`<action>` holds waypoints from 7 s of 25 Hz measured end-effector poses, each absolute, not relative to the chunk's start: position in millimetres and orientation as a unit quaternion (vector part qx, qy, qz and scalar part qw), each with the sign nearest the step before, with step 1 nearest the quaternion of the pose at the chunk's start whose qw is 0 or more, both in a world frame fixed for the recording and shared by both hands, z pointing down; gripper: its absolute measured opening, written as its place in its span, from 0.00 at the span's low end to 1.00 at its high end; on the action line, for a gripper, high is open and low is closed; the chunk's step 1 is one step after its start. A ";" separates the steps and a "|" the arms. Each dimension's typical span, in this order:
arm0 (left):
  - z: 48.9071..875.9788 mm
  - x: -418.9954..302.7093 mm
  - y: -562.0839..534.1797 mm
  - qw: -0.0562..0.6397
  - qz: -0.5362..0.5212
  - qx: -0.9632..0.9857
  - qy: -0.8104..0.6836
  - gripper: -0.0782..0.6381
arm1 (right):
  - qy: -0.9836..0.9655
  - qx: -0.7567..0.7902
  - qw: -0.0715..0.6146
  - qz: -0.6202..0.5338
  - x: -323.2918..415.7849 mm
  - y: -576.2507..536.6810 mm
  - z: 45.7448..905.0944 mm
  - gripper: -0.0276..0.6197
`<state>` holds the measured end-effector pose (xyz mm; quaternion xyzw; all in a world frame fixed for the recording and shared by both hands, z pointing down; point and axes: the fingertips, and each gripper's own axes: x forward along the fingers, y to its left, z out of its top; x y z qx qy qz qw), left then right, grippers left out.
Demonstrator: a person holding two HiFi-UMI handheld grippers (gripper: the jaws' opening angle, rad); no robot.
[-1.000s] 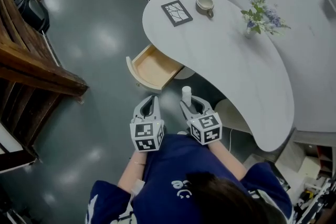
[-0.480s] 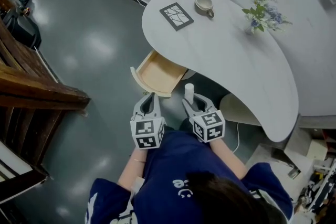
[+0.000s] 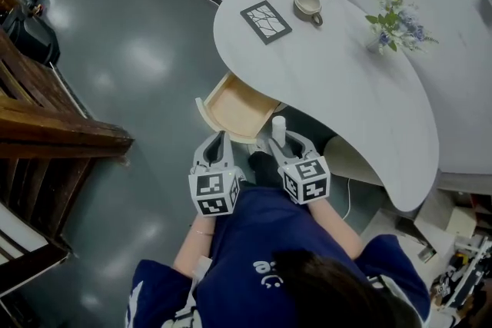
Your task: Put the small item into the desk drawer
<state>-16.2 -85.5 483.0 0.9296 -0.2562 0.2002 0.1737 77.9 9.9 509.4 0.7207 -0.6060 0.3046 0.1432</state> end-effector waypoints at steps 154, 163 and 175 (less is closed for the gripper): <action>532.6 -107.5 -97.5 0.253 0.296 0.731 -0.561 0.11 | -0.680 0.360 0.531 0.355 56.0 -142.4 755.4 0.38; 523.2 -105.5 -105.4 0.247 0.272 0.749 -0.551 0.11 | -0.690 0.392 0.500 0.347 55.3 -136.9 708.8 0.38; 509.8 -90.8 -126.5 0.235 0.235 0.781 -0.528 0.11 | -0.718 0.432 0.433 0.332 58.0 -136.6 634.5 0.38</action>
